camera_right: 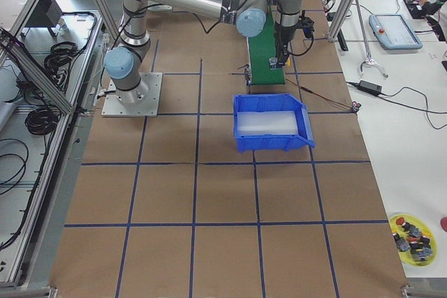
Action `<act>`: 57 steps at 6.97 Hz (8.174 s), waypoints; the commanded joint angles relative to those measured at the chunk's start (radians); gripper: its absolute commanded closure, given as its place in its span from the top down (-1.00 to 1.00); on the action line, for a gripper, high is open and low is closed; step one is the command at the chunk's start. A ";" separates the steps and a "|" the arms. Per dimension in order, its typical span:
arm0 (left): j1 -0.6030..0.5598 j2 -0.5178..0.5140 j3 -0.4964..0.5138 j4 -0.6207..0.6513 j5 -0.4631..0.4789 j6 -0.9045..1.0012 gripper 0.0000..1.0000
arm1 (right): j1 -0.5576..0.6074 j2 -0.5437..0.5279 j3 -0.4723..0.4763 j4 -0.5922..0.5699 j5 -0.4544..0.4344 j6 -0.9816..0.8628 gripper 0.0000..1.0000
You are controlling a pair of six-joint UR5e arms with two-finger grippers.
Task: Transport two buttons from left to right
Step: 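Carry the yellow button to the empty blue bin with the right gripper, then lower the yellow button into the bin and open the right gripper, then move the right gripper back over the red button on the conveyor, then grasp the red button with the right gripper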
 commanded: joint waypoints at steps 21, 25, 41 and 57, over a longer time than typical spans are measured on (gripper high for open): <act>0.000 0.002 0.002 0.000 -0.008 0.000 0.99 | -0.258 0.089 0.287 -0.296 0.121 -0.302 0.74; 0.000 0.000 0.002 0.000 -0.007 -0.011 0.99 | -0.106 -0.015 0.097 -0.104 0.111 -0.105 0.99; -0.011 -0.002 0.008 0.003 -0.001 -0.031 0.99 | 0.403 0.118 0.073 -0.162 0.067 0.427 0.98; -0.011 -0.003 0.008 0.006 -0.007 -0.034 0.99 | 0.171 0.095 -0.021 -0.067 0.068 0.172 -0.90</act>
